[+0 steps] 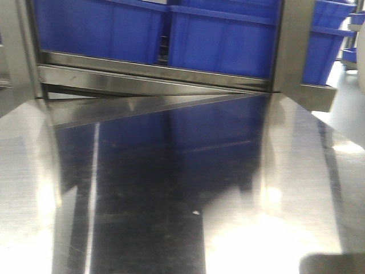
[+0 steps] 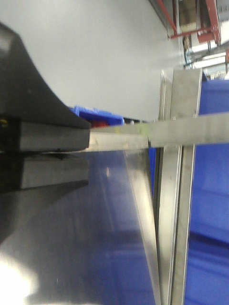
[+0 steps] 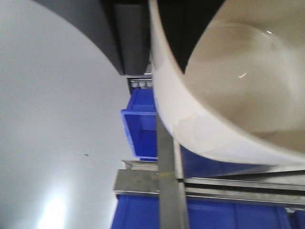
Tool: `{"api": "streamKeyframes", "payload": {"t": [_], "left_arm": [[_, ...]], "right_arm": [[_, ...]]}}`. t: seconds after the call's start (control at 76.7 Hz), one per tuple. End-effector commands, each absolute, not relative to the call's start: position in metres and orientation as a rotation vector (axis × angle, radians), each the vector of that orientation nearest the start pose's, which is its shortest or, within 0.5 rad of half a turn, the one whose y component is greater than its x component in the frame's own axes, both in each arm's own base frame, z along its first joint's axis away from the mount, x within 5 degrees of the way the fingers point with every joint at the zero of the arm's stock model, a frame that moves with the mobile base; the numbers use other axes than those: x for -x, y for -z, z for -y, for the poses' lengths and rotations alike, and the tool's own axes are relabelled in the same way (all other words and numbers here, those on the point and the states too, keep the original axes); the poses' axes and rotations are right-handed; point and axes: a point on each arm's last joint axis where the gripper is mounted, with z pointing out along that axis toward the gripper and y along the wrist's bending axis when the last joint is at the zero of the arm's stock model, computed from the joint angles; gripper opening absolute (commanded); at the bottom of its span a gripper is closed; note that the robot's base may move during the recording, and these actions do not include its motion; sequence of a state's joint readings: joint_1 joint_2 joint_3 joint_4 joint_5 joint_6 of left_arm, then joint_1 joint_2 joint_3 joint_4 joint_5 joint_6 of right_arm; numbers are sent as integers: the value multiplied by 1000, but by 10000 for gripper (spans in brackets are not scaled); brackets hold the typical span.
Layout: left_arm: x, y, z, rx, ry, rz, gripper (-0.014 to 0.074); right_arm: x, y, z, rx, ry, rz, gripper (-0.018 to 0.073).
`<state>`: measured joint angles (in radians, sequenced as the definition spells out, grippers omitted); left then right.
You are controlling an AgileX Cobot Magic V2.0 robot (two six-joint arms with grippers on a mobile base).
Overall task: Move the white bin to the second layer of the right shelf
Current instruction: 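Hold the bin in the right gripper and turn away from the table, then drive past the carts of blue crates carrying the bin in the right gripper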
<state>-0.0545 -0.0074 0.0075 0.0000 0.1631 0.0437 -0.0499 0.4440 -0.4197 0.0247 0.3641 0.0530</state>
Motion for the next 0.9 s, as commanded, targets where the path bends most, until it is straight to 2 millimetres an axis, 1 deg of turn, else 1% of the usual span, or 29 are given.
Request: {"api": "streamKeyframes", "payload": {"t": [0.0, 0.886], "left_arm": [[-56, -192, 3, -74, 14, -1580, 85], [-56, -192, 3, -74, 14, -1580, 85]], "right_arm": [[-99, -310, 4, -104, -24, -1735, 49], [-99, -310, 4, -104, -24, -1735, 49]]}}
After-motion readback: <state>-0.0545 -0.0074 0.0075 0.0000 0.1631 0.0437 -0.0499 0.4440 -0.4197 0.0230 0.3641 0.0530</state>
